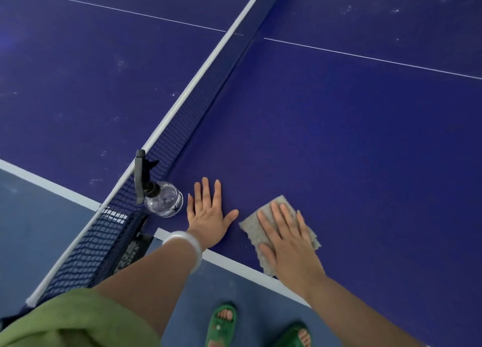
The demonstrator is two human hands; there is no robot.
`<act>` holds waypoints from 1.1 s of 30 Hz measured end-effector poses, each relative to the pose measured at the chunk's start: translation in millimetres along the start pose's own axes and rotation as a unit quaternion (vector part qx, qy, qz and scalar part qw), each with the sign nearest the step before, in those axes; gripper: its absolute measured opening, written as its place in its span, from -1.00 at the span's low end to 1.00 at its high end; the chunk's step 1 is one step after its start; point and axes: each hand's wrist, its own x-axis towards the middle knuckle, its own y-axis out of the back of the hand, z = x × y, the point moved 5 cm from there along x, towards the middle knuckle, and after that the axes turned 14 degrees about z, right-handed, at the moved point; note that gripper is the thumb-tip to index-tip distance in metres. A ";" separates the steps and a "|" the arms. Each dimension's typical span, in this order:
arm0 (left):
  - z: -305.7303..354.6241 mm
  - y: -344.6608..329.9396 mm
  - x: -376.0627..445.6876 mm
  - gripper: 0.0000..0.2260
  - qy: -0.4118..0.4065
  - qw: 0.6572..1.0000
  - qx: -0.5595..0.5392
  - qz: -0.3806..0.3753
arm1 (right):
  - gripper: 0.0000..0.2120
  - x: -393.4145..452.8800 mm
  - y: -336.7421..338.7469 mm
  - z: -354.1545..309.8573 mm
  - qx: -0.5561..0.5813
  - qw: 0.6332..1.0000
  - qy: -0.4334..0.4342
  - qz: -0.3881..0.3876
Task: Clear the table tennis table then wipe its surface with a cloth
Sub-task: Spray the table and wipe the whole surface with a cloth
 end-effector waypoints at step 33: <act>-27.5 0.7 -18.6 -0.34 -0.154 0.988 0.002 0.013 | -0.46 -16.1 -3.1 -64.0 -0.014 0.969 -0.247 0.015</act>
